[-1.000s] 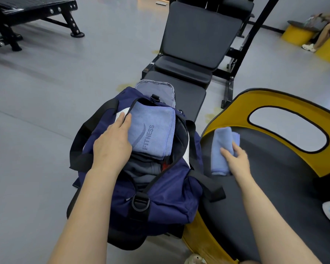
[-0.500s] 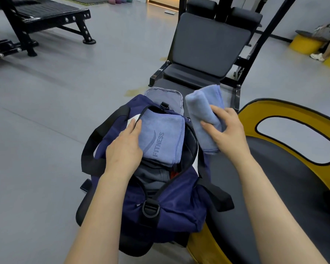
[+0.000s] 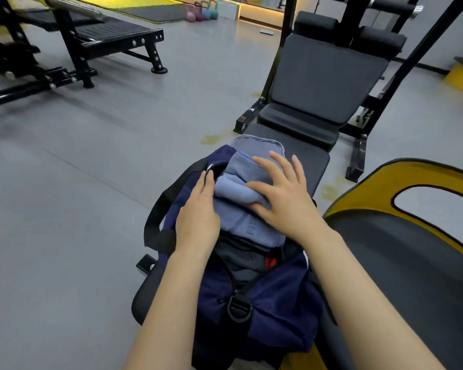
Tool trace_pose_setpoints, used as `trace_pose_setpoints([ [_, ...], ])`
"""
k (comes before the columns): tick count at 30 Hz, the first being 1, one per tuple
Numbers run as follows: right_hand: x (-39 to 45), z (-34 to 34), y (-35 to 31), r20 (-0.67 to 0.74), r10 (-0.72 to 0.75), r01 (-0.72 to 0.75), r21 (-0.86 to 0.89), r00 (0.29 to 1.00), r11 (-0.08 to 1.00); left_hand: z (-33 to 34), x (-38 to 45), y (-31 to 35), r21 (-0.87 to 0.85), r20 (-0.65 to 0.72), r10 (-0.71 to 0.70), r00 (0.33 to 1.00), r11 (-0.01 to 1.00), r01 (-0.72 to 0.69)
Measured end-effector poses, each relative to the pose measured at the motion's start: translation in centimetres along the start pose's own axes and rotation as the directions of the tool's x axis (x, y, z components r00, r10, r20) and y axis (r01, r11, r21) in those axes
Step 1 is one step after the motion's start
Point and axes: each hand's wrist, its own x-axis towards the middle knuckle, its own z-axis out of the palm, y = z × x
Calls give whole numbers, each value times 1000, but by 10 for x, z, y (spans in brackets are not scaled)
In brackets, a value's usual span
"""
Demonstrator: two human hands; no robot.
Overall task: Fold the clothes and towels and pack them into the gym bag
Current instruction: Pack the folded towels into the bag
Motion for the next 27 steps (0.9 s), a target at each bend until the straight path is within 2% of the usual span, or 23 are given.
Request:
trace_pose_setpoints([
  [2, -2, 2, -2, -28, -120, 119, -12, 992, 993, -2, 1, 1, -31, -18, 2, 1000, 1000, -3],
  [3, -3, 2, -6, 26, -131, 130, 66, 991, 989, -3, 2, 1, -48, -23, 3, 1000, 999, -4],
  [5, -6, 2, -14, 168, -40, -15, 309, 985, 951, -5, 4, -1, -80, -33, 15, 999, 997, -18],
  [7, -7, 7, -16, 235, 39, -138, 420, 971, 897, -7, 5, -2, -104, -40, 35, 999, 994, -39],
  [8, -7, 10, -16, 248, 50, -148, 397, 968, 906, -8, 4, -2, -111, -42, 43, 998, 993, -47],
  [10, -4, 13, -17, 359, 25, -157, 343, 933, 926, -9, 4, 0, -118, -41, 42, 998, 992, -47],
  [12, -1, 16, -21, 453, -38, -100, 277, 891, 956, -11, 5, 1, -119, -49, 38, 998, 992, -44],
  [16, 3, 28, -32, 475, -199, 124, 185, 857, 975, -14, 7, 7, -105, -84, 53, 995, 993, -62],
  [18, 5, 31, -34, 471, -236, 159, 197, 850, 967, -15, 5, 13, -100, -80, 68, 994, 992, -76],
  [23, 12, 34, -26, 501, -177, 50, 257, 847, 965, -17, -5, 26, -120, -64, 119, 991, 985, -126],
  [27, 11, 36, -17, 480, -117, -79, 368, 869, 926, -10, -10, 27, -104, 18, 147, 989, 984, -144],
])
